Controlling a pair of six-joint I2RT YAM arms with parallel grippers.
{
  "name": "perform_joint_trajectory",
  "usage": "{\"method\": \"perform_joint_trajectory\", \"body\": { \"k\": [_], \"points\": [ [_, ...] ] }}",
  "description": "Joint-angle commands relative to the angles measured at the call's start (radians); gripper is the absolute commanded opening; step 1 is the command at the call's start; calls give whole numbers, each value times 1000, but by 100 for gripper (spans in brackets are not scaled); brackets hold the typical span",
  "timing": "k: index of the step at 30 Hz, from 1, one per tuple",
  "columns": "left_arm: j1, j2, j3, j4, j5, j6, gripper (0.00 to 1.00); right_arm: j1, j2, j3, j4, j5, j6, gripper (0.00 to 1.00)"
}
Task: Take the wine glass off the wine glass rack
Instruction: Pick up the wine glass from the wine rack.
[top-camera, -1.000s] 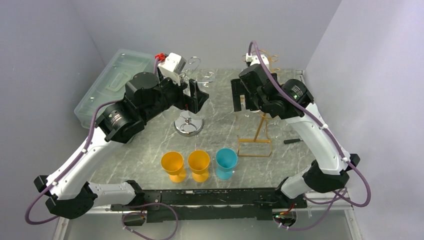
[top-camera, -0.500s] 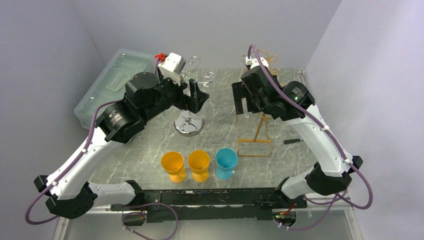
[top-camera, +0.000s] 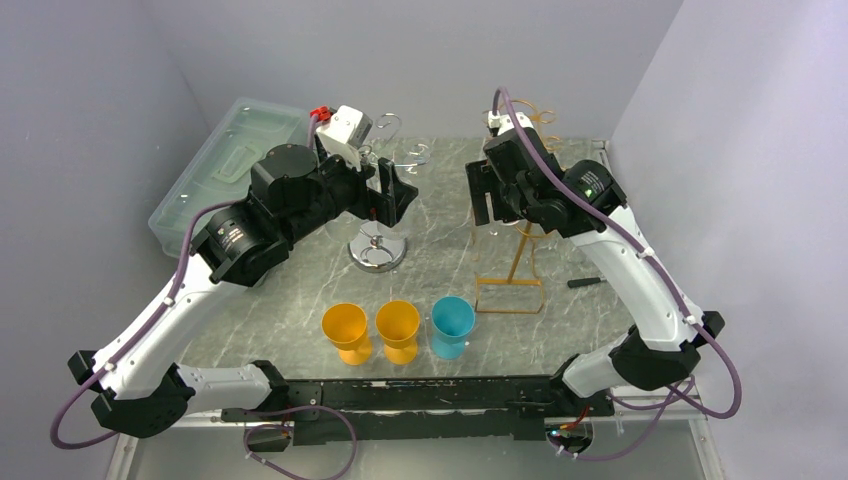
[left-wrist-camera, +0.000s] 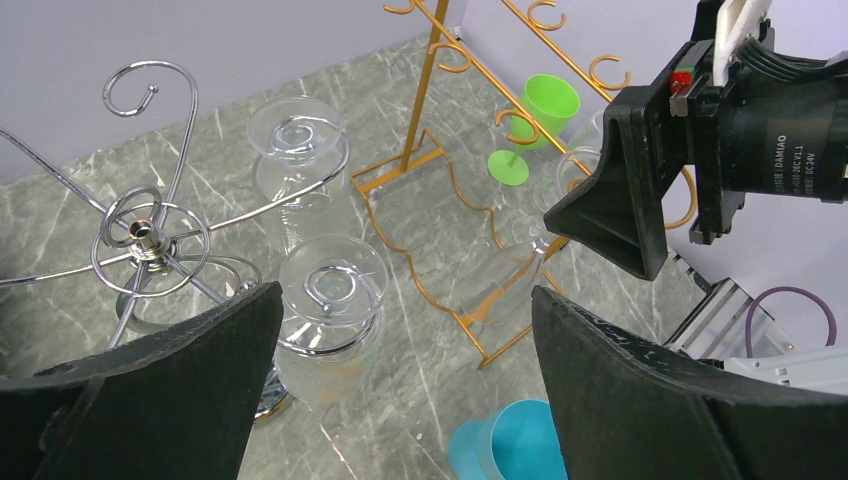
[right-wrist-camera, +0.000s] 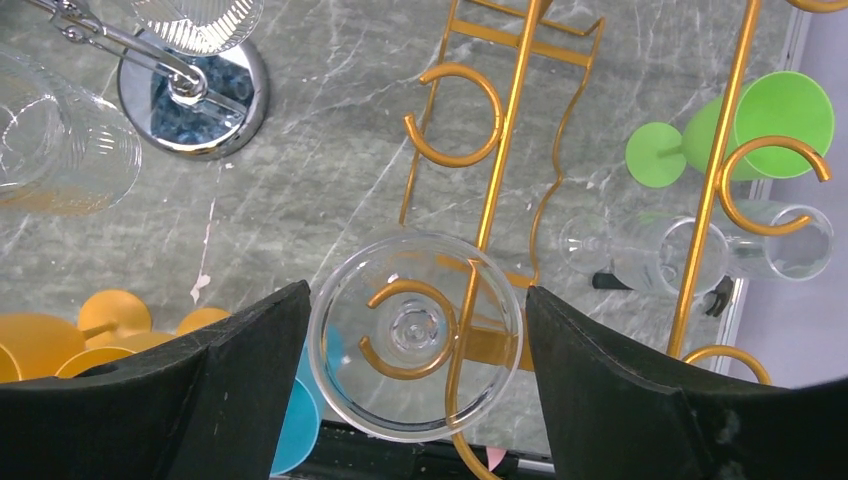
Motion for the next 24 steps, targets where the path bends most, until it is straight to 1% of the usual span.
{"method": "perform_joint_trajectory", "body": {
  "k": [1,4,6,7,9,12,17,24],
  "points": [
    [2,-6,21,34,-13,-8,99,-7,1,0,42,-13,-28,80],
    [2,-7,18,39,-15,-9,99,-6,0,4,39,-10,-29,72],
    [3,-5,18,38,-14,-9,99,-6,-1,7,35,-9,-30,64],
    [2,-3,18,39,-14,-10,99,-6,-2,9,34,-10,-30,61],
    [3,-3,16,40,-13,-11,99,-6,-2,15,32,-12,-30,59],
    [2,-4,14,42,-17,-12,99,-6,-1,31,31,-12,-31,52],
    [2,-7,3,50,-21,-14,99,-6,5,70,23,-6,-33,46],
    [2,-17,-18,70,-7,-10,99,-6,26,128,5,-11,-34,43]
  ]
}}
